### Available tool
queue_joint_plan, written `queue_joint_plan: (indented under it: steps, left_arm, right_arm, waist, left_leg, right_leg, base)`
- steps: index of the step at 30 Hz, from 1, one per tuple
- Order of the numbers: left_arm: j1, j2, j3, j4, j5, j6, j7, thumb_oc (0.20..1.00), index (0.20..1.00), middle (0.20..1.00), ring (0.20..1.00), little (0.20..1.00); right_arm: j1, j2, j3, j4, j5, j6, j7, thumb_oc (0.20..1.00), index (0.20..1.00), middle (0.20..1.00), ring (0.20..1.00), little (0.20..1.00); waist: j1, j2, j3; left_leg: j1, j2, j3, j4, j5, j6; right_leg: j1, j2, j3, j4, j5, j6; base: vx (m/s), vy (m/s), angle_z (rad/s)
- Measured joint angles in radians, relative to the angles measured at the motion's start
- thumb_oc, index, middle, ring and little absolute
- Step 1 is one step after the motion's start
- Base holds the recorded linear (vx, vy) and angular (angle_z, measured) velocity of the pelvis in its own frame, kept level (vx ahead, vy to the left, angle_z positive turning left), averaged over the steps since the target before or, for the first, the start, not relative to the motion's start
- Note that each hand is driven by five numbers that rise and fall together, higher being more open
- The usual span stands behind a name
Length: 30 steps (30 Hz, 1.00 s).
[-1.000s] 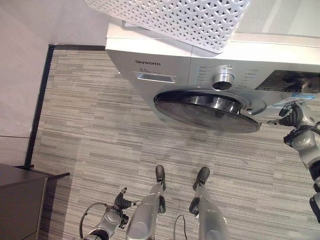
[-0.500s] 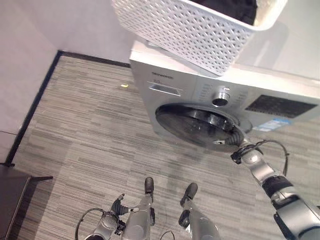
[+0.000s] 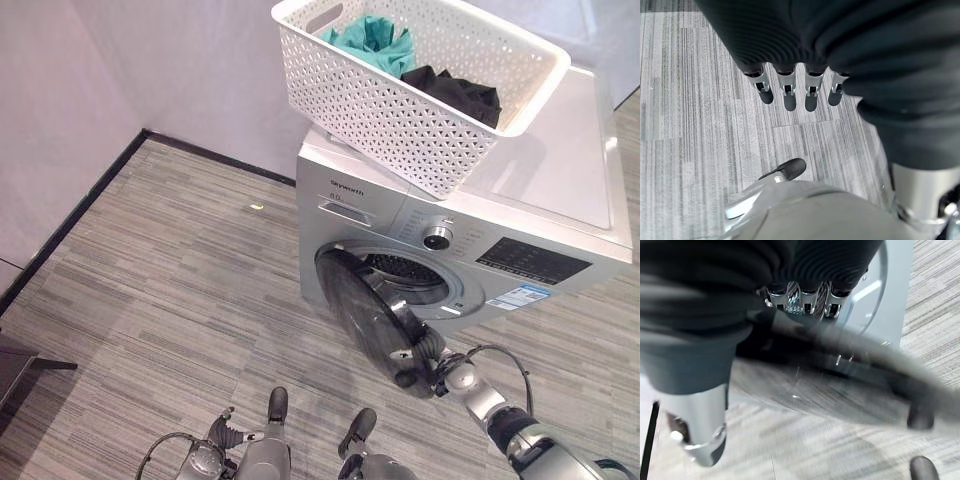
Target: Grab the laundry basket,head to the washer,open it,put in the laundry and shut it.
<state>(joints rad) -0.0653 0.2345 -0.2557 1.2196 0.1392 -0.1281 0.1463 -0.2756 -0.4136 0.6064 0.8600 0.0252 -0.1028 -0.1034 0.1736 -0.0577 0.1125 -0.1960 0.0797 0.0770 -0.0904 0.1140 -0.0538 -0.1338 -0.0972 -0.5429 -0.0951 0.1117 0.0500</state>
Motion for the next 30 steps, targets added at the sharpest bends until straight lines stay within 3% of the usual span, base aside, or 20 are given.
queue_joint_plan:
  steps: [6,10,16,20,21,22,23,24,25,26,27,28,29,30]
  left_arm:
    - [0.006,0.000,0.008,-0.001,0.028,0.000,0.005,1.000,1.000,1.000,1.000,1.000]
    - [0.029,-0.005,-0.004,-0.011,0.030,0.000,0.006,1.000,1.000,1.000,1.000,1.000]
    - [0.028,-0.003,-0.034,-0.025,0.038,0.001,0.025,1.000,1.000,1.000,1.000,1.000]
    - [0.032,-0.003,-0.043,-0.048,0.060,-0.001,0.027,1.000,1.000,1.000,1.000,1.000]
    - [0.043,-0.003,-0.057,-0.098,0.070,-0.005,0.028,1.000,1.000,1.000,1.000,1.000]
    - [0.041,0.002,-0.073,-0.105,0.071,-0.007,0.028,1.000,1.000,1.000,1.000,1.000]
    - [0.030,0.008,-0.076,-0.102,0.072,-0.007,0.028,1.000,1.000,1.000,1.000,1.000]
    - [0.010,0.023,-0.072,-0.101,0.071,-0.004,0.026,1.000,1.000,1.000,1.000,1.000]
    - [0.023,0.006,-0.073,-0.091,0.076,-0.002,0.026,1.000,1.000,1.000,1.000,1.000]
    - [0.063,-0.033,-0.075,-0.082,0.077,-0.009,0.028,1.000,1.000,1.000,1.000,1.000]
    - [0.067,-0.005,-0.085,-0.092,0.079,-0.013,0.028,1.000,1.000,1.000,1.000,1.000]
    - [0.064,0.062,-0.110,-0.104,0.081,-0.021,0.031,1.000,1.000,1.000,1.000,1.000]
    - [0.050,0.080,-0.115,-0.102,0.101,-0.005,0.028,1.000,1.000,1.000,1.000,1.000]
    - [0.053,0.093,-0.114,-0.113,0.109,0.000,0.030,1.000,1.000,1.000,1.000,1.000]
  right_arm:
    - [0.034,0.026,0.002,-0.002,0.001,-0.001,0.002,1.000,1.000,1.000,1.000,1.000]
    - [0.076,0.040,0.026,0.013,0.040,0.003,0.004,1.000,1.000,1.000,1.000,1.000]
    - [0.106,0.051,0.034,0.021,0.070,-0.013,0.011,1.000,1.000,1.000,1.000,1.000]
    - [0.105,0.049,0.000,0.056,0.081,-0.030,-0.012,1.000,1.000,1.000,1.000,1.000]
    - [0.105,0.048,-0.016,0.085,0.081,-0.037,-0.039,1.000,1.000,1.000,1.000,1.000]
    - [0.113,0.048,-0.019,0.098,0.081,-0.048,-0.058,1.000,1.000,1.000,1.000,1.000]
    - [0.119,0.050,-0.024,0.097,0.081,-0.047,-0.073,1.000,1.000,1.000,1.000,1.000]
    - [0.106,0.062,-0.039,0.113,0.081,-0.026,-0.094,1.000,1.000,1.000,1.000,1.000]
    - [0.066,0.049,-0.033,0.139,0.080,-0.004,-0.094,1.000,1.000,1.000,1.000,1.000]
    - [0.067,0.017,-0.034,0.140,0.079,-0.003,-0.099,1.000,1.000,1.000,1.000,1.000]
    - [0.066,0.042,-0.035,0.142,0.080,0.005,-0.138,1.000,1.000,1.000,1.000,1.000]
    - [0.056,0.077,-0.035,0.141,0.079,0.006,-0.173,1.000,1.000,1.000,1.000,1.000]
    - [0.041,0.084,-0.040,0.140,0.075,0.015,-0.185,1.000,1.000,1.000,1.000,1.000]
    - [0.023,0.078,-0.040,0.140,0.052,0.026,-0.186,1.000,1.000,1.000,1.000,1.000]
  waist:
    - [0.006,-0.003,-0.007]
    - [0.024,0.010,-0.049]
    - [0.034,0.031,-0.064]
    - [0.040,0.046,-0.063]
    - [0.057,0.061,-0.062]
    - [0.054,0.065,-0.063]
    - [0.055,0.054,-0.064]
    - [0.047,0.000,-0.064]
    - [0.069,0.044,-0.067]
    - [0.111,0.177,-0.124]
    - [0.099,0.155,-0.128]
    - [0.076,0.071,-0.120]
    - [0.075,0.065,-0.115]
    - [0.085,0.040,-0.109]
  left_leg:
    - [0.001,0.008,-0.011,0.009,0.000,0.000]
    - [0.003,0.014,-0.023,0.016,0.000,0.000]
    - [-0.023,0.023,-0.049,0.030,0.000,-0.002]
    - [-0.073,0.026,-0.102,0.053,-0.012,-0.012]
    - [-0.101,0.025,-0.148,0.064,-0.016,-0.012]
    - [-0.121,0.022,-0.176,0.073,-0.034,-0.032]
    - [-0.127,0.017,-0.174,0.060,-0.068,-0.049]
    - [-0.164,-0.040,-0.145,0.176,-0.055,-0.067]
    - [-0.167,-0.033,-0.121,0.345,-0.089,-0.043]
    - [-0.116,0.068,-0.152,0.276,-0.180,-0.022]
    - [-0.145,0.030,-0.165,0.292,-0.151,-0.020]
    - [-0.176,-0.037,-0.193,0.282,-0.142,-0.036]
    - [-0.190,-0.028,-0.193,0.250,-0.137,-0.049]
    - [-0.190,-0.041,-0.148,0.233,-0.129,-0.047]
  right_leg:
    - [0.022,0.004,-0.028,0.000,-0.007,0.004]
    - [0.044,0.011,-0.058,0.000,-0.018,0.002]
    - [0.067,0.022,-0.127,0.009,-0.033,-0.001]
    - [0.064,0.030,-0.185,0.016,-0.035,-0.002]
    - [0.043,0.027,-0.222,0.072,-0.062,-0.018]
    - [0.040,0.023,-0.255,0.085,-0.092,-0.011]
    - [0.045,0.017,-0.278,0.058,-0.098,0.003]
    - [0.024,-0.043,-0.330,0.028,-0.080,-0.008]
    - [0.027,-0.057,-0.329,0.076,-0.136,0.108]
    - [-0.015,-0.034,-0.303,0.353,-0.187,-0.018]
    - [-0.011,-0.102,-0.276,0.508,-0.253,0.040]
    - [0.085,-0.103,-0.279,0.363,-0.360,0.093]
    - [0.106,-0.070,-0.366,0.262,-0.297,0.043]
    - [0.110,-0.082,-0.431,0.226,-0.253,0.019]
  base:
    - [0.01,-0.001,0.16]
    - [0.01,-0.005,0.19]
    - [0.01,-0.015,0.35]
    - [0.01,-0.019,0.48]
    - [0.01,-0.005,0.86]
    - [0.03,-0.001,1.03]
    - [0.07,0.019,1.18]
    - [0.07,0.020,0.64]
    - [0.10,0.045,-0.24]
    - [0.06,0.032,-0.43]
    - [0.08,0.068,0.28]
    - [0.04,0.053,1.18]
    - [0.05,0.067,0.99]
    - [0.04,0.048,0.67]
